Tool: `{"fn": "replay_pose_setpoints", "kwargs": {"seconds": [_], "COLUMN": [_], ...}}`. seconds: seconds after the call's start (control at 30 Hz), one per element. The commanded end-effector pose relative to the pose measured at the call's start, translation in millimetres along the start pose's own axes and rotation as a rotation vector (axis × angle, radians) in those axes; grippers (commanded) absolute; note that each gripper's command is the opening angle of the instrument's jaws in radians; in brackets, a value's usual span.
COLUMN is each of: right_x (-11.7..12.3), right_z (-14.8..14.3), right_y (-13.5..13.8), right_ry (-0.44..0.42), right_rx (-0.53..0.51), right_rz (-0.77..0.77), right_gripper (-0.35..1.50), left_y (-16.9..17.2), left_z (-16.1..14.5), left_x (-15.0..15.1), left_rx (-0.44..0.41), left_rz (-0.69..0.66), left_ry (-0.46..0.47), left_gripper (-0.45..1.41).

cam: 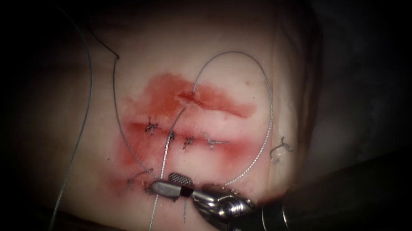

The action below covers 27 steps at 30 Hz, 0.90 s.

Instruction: Wound Closure

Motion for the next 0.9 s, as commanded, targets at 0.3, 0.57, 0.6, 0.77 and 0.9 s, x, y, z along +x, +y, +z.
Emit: {"fn": "replay_pose_setpoints", "kwargs": {"seconds": [0.3, 0.57, 0.6, 0.77, 0.9], "right_x": [-1.5, 3.8, 4.1, 4.2, 3.4], "right_z": [-1.1, -1.6, -1.5, -1.0, 0.2], "right_y": [2.7, 2.4, 2.0, -0.8, -2.2], "right_ry": [-0.023, 0.032, 0.036, 0.047, 0.036], "right_rx": [-0.018, -0.045, -0.04, 0.01, 0.015], "right_rz": [-0.032, -0.022, -0.029, -0.035, -0.034], "right_gripper": [0.39, 0.83, 0.84, 0.86, 0.78], "left_y": [0.4, 0.4, 0.4, 0.4, 0.4], "left_z": [0.7, 0.8, 0.8, 0.9, 1.1], "left_x": [-0.3, -0.1, -0.1, -0.1, 0.1], "left_rx": [0.004, 0.006, 0.006, 0.006, 0.007], "left_rz": [-0.004, -0.01, -0.01, -0.011, -0.016], "left_ry": [0.002, 0.006, 0.006, 0.01, 0.01], "left_gripper": [-0.45, -0.45, -0.45, -0.45, -0.45]}}
